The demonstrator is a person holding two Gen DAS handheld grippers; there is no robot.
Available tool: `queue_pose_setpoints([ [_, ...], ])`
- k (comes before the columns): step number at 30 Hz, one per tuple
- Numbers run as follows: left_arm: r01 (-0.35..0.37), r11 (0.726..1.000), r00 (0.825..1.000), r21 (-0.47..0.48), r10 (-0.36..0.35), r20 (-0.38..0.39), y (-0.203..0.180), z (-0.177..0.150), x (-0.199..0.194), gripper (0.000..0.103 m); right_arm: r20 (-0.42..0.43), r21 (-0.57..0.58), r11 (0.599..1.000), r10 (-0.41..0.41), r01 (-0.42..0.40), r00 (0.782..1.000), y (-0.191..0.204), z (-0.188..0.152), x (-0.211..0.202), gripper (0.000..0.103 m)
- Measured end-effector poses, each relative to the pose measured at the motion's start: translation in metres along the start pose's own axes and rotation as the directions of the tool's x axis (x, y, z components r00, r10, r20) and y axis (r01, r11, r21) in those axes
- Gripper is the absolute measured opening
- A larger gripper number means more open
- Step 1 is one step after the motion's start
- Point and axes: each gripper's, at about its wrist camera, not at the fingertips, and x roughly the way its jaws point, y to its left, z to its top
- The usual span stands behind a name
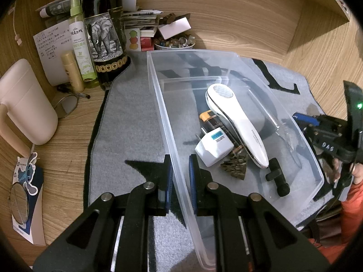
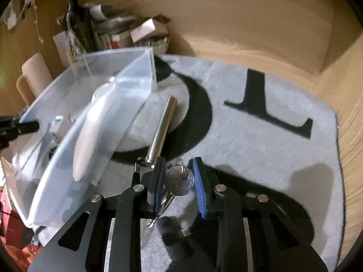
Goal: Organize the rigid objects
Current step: 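Grasp the key ring beside the metal pen with the right gripper, then carry the keys into the clear box and open the right gripper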
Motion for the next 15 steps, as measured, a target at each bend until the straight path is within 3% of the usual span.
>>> queue_pose_setpoints([
  [15, 0.001, 1.000, 1.000, 0.001, -0.001, 0.001, 0.001, 0.000, 0.000, 0.013, 0.170, -0.027, 1.000, 0.013, -0.008, 0.985, 0.008, 0.028, -0.048, 0.023],
])
